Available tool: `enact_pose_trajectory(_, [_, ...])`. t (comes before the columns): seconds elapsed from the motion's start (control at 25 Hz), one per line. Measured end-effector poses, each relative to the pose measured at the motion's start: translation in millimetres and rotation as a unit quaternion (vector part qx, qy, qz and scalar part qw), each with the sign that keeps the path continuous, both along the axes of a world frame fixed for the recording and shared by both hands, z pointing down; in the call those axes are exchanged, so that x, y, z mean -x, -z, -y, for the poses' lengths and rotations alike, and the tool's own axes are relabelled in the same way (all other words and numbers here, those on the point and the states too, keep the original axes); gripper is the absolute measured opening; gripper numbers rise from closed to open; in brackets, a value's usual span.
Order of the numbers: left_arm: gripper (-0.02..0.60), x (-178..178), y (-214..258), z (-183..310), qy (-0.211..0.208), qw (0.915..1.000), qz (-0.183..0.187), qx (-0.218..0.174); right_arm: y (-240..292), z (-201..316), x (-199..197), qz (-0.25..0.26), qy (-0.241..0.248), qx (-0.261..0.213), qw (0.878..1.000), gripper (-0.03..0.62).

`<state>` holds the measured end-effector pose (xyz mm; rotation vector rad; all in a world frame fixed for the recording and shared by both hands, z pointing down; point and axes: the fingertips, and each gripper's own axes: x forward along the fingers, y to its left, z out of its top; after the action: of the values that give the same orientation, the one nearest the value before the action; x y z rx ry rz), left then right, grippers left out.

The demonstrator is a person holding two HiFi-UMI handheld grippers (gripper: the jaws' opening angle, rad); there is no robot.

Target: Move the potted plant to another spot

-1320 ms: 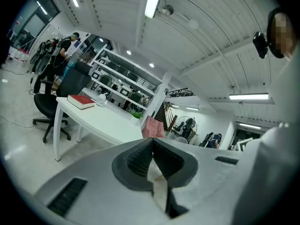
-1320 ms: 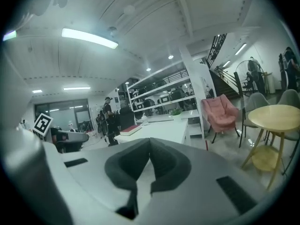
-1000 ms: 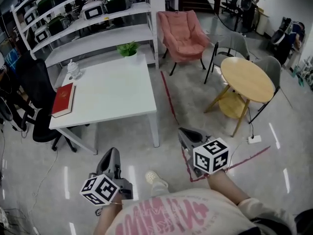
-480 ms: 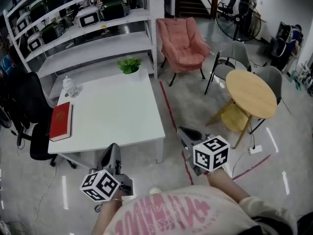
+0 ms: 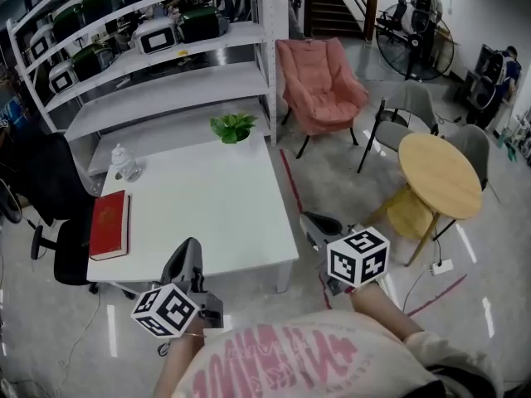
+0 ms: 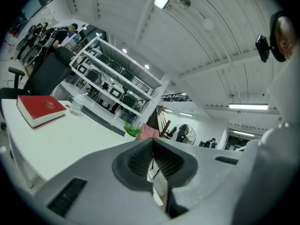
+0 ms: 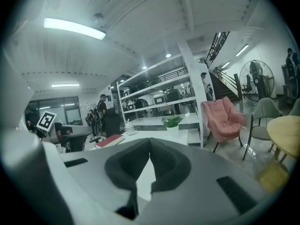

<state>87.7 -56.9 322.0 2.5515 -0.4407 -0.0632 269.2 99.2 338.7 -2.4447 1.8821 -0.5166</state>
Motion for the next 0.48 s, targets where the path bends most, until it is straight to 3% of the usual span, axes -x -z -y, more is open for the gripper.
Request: enact_pose_trajectory(0.48, [0.003, -14.4, -44.9, 4.2, -0.016, 0.9983, 0.018, 0.053, -39.1, 19.5, -19.2, 0.020, 0.007, 0.036, 0.999, 0.006])
